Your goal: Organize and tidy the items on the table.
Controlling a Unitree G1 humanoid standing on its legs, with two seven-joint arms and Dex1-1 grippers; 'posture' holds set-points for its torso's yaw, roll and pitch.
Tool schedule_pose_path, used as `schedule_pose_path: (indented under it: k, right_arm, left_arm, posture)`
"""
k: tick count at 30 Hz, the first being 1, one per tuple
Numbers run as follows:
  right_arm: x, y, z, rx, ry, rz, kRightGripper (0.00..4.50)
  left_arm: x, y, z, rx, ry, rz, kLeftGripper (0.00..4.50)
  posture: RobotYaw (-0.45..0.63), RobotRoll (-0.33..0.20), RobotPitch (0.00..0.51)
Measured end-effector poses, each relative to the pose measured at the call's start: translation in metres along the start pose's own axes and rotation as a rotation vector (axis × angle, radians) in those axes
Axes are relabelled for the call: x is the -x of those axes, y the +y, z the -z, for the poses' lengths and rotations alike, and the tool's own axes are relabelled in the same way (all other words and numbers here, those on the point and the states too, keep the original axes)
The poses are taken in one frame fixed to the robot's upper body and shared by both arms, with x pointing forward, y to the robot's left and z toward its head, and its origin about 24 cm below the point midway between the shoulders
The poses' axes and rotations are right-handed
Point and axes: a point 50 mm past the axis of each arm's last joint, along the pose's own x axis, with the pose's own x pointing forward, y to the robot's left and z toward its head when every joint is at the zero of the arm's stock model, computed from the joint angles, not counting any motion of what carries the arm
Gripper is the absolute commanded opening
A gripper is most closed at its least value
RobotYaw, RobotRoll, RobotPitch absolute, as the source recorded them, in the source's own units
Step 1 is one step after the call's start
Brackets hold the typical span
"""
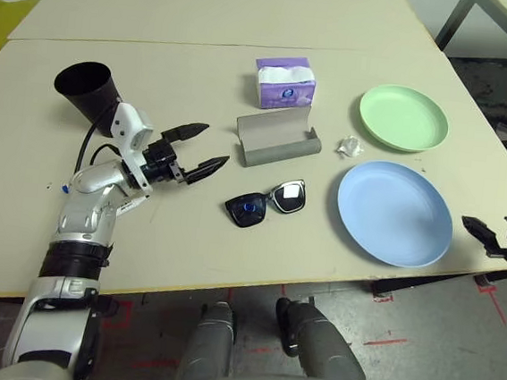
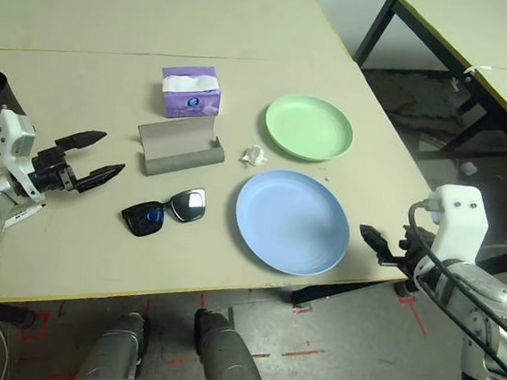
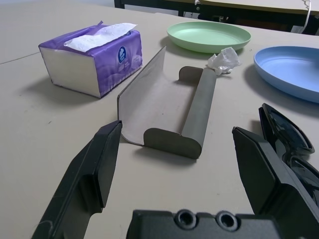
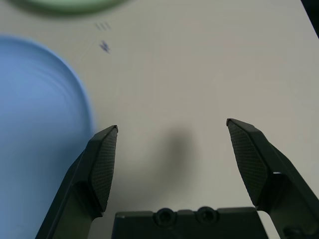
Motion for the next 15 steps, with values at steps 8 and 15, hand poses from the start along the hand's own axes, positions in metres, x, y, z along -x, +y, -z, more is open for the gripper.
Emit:
schedule_pose_path:
  k: [8,15]
  right_arm:
    - [-0.004,0.028,0.024,-0.085,0.157,-0.191,4.45]
    - [-0.005,0.029,0.038,-0.082,0.198,-0.194,4.45]
  left_arm:
    - [0.000,0.001,0.000,-0.004,-0.003,-0.007,4.50]
    - [0.001,0.001,0.001,-0.006,-0.003,-0.020,4.50]
  posture:
    - [-0.16,0.000,0.197]
    - [-0.16,0.000,0.197]
